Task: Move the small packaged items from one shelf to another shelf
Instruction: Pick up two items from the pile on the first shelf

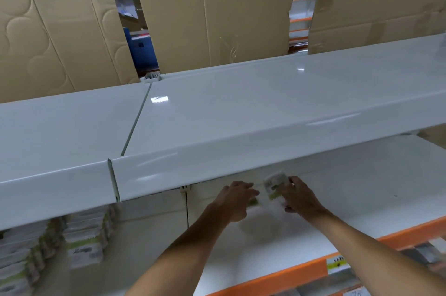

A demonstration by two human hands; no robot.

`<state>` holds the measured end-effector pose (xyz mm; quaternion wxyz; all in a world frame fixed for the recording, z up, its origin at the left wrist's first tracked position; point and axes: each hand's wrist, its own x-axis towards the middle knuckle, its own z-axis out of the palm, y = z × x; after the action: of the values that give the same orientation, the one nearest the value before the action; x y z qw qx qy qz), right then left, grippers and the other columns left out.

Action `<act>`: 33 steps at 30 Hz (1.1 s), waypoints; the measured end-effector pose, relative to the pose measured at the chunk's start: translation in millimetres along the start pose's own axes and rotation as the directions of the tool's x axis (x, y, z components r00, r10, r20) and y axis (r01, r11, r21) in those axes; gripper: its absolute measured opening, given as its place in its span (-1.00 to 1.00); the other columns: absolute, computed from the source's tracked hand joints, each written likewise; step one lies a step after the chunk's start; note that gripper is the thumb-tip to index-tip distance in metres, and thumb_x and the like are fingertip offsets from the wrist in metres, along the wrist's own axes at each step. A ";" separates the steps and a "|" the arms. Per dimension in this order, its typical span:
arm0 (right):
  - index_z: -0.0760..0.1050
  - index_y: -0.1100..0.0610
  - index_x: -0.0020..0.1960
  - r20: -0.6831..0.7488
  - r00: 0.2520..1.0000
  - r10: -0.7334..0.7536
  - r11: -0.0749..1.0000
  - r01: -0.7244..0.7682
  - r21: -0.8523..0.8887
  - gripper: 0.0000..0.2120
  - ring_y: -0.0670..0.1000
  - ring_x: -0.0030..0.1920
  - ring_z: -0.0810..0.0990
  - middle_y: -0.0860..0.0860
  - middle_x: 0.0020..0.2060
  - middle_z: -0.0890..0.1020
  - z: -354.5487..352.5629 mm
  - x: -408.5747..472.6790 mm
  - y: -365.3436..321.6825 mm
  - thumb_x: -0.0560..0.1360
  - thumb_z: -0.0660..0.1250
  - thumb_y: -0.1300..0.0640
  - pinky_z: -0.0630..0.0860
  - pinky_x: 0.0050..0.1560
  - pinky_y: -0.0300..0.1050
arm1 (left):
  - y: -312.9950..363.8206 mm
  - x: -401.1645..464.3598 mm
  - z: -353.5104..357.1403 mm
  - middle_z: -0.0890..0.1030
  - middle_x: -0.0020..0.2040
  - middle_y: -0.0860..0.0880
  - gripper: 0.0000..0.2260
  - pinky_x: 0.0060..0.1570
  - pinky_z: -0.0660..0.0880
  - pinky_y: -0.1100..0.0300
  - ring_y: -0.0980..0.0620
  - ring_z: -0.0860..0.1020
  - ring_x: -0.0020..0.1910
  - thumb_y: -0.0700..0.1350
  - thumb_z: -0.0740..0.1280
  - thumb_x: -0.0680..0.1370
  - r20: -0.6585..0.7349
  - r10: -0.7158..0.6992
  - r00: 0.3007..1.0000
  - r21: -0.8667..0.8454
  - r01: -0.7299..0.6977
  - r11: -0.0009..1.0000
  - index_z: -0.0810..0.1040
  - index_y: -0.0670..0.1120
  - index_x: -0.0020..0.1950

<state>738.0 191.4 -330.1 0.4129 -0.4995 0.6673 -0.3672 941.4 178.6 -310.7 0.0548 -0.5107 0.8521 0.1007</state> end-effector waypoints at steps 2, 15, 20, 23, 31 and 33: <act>0.45 0.14 0.22 0.080 0.997 0.006 0.999 -0.003 -0.039 -0.65 0.16 -0.10 0.65 0.15 -0.01 0.63 -9.1 -2.2 -1.3 0.46 0.42 0.19 0.66 -0.20 0.03 | 1.1 -0.1 1.6 0.22 0.57 0.03 -0.39 0.41 0.25 -0.01 -0.07 0.21 0.50 -0.27 0.27 0.55 0.050 0.014 0.999 0.083 -0.018 0.996 0.25 0.12 0.55; 0.44 0.11 0.29 0.027 0.990 -0.138 0.976 0.140 -0.165 -0.45 0.01 -0.09 0.62 0.01 -0.07 0.63 -29.6 -9.2 -3.9 0.40 0.55 0.00 0.55 -0.15 -0.12 | -27.3 -17.7 -13.8 0.56 0.17 -0.10 -0.58 0.03 0.47 0.04 -0.11 0.53 0.12 0.03 0.50 0.44 0.014 -0.210 0.978 -0.096 0.210 0.973 0.41 -0.03 0.18; 0.53 0.14 0.20 0.015 0.985 -0.172 0.972 0.172 -0.158 -0.58 0.05 0.01 0.60 0.05 0.04 0.64 -22.8 -11.5 -4.5 0.41 0.54 0.05 0.57 0.03 -0.02 | -34.6 -35.1 -4.7 0.64 0.06 0.00 -0.59 -0.02 0.57 0.11 0.00 0.62 -0.02 0.08 0.54 0.38 -0.091 -0.299 0.950 -0.359 0.248 0.900 0.52 0.03 0.16; 0.57 0.16 0.21 0.033 0.979 -0.200 0.968 0.202 -0.147 -0.64 0.09 0.07 0.61 0.07 0.08 0.65 -16.2 -14.0 -4.9 0.44 0.51 0.12 0.57 0.12 0.03 | -36.4 -46.1 1.4 0.67 0.02 0.00 -0.59 0.00 0.60 0.11 0.03 0.64 -0.04 0.09 0.57 0.35 -0.144 -0.355 0.924 -0.470 0.252 0.846 0.60 -0.03 0.11; 0.56 0.05 0.13 0.150 0.963 -0.225 0.971 0.234 -0.044 -0.70 0.06 0.04 0.62 0.02 0.04 0.64 8.8 -28.6 -13.3 0.43 0.52 0.16 0.59 0.10 0.06 | -30.6 -86.8 12.5 0.66 -0.11 0.05 -0.69 -0.17 0.61 0.15 0.13 0.64 -0.17 -0.02 0.55 0.39 -0.175 -0.560 0.810 -0.790 0.223 0.571 0.54 -0.05 0.01; 0.57 0.05 0.13 0.154 0.964 -0.218 0.974 0.225 -0.029 -0.68 0.04 0.00 0.63 0.01 0.02 0.64 15.8 -33.4 -13.5 0.41 0.54 0.15 0.59 0.04 0.01 | -29.4 -97.5 13.9 0.64 -0.08 0.05 -0.67 -0.15 0.58 0.17 0.12 0.62 -0.13 0.00 0.55 0.40 -0.165 -0.590 0.790 -0.801 0.241 0.548 0.54 -0.08 0.05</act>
<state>762.9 219.4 -317.9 0.4067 -0.6064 0.5826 -0.3569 1013.2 252.0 -308.6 -0.3190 -0.6872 0.5735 0.3116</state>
